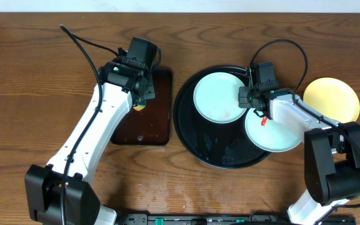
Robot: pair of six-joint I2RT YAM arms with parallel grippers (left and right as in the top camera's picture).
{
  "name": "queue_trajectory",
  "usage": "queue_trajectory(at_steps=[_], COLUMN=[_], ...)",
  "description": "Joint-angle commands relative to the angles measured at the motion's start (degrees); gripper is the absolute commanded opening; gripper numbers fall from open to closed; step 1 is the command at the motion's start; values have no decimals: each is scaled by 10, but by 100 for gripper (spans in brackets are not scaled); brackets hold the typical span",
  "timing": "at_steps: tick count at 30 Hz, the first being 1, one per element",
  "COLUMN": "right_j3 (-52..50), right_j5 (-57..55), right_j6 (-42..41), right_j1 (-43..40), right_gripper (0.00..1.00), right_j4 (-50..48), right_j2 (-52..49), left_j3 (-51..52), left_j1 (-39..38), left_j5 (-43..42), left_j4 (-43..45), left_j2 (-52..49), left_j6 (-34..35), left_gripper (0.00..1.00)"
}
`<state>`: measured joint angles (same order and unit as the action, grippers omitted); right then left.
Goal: Clean dirty plates on tray and stack at the side
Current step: 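Carry sponge with left gripper back onto dark sponge tray, then grasp cleaned pale green plate with right gripper and lift it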
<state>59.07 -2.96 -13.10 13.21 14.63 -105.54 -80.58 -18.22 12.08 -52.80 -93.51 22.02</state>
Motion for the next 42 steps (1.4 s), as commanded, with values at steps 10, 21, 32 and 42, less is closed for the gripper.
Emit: queue_trajectory(at_steps=[10,21,32,42], right_j3=[-19,-11,-11,-11], right_j5=[-10,35,16,-138], right_j6=[-6,0,66,103], right_j1=[-3,-3,-1,54], right_gripper=[2,1,1,1], right_j4=[-18,-23,-1,25], right_j2=[-6,16,95,146], left_j3=[5,5,5,6], left_j1=[2,2,2,2], left_j5=[1,1,-1,-1], left_j4=[-3,-3,-3,-3], left_j2=[10,10,10,10], left_j6=[-10,-10,-10,-10], left_gripper=[8,8,8,8])
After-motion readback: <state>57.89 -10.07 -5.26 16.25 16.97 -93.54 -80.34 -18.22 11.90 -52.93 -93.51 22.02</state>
